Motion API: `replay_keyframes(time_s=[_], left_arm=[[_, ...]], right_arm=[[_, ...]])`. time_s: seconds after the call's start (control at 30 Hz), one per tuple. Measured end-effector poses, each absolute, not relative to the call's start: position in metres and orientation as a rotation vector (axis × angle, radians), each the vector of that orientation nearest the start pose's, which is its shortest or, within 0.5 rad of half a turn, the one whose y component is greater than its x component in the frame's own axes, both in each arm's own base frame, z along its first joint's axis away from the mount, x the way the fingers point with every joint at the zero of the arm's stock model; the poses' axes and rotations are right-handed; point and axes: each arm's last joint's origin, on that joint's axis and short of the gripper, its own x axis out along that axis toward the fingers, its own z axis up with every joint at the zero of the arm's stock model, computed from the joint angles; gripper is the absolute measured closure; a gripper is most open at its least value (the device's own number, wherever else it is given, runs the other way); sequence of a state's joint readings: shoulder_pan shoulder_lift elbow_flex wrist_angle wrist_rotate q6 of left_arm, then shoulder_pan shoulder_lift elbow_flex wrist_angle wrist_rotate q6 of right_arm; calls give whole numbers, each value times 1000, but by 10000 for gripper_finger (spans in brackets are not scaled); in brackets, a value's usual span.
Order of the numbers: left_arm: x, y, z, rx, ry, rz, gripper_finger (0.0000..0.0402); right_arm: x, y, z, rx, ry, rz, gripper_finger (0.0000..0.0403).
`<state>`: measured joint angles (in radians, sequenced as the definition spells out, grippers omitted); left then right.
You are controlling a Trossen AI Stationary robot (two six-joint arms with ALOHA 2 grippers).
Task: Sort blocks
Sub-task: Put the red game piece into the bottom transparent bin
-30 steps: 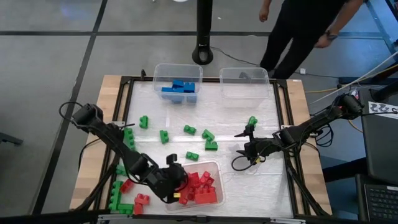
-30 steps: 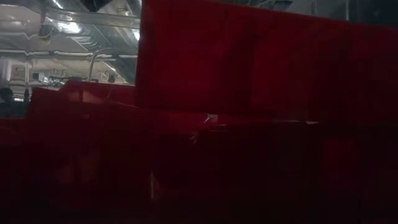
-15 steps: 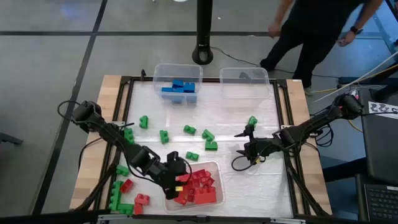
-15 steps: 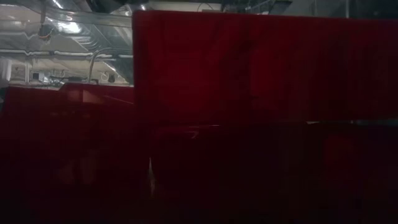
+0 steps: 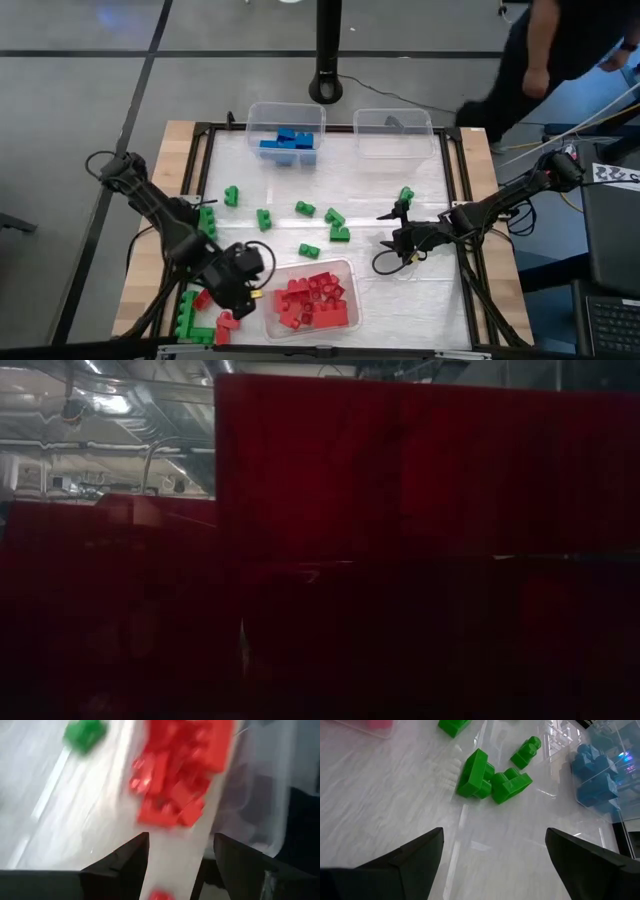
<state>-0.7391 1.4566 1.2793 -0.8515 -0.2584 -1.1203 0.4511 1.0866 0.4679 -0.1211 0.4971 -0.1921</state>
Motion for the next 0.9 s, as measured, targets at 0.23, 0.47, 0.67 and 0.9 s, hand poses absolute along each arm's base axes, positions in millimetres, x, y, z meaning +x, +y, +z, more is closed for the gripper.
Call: replay_keyframes(time_s=[0.23, 0.47, 0.67, 0.9], left_arm=[[184, -202, 292, -613, 1129, 306, 192], [156, -215, 281, -757, 1137, 461, 192], [144, -221, 255, -877, 1152, 539, 192], [144, -229, 222, -912, 1267, 611, 192]], right_arm=[[186, 75, 181, -523, 664, 19, 52], [186, 75, 181, -523, 664, 19, 52], [186, 75, 181, -523, 664, 19, 52], [186, 75, 181, -523, 663, 19, 52]])
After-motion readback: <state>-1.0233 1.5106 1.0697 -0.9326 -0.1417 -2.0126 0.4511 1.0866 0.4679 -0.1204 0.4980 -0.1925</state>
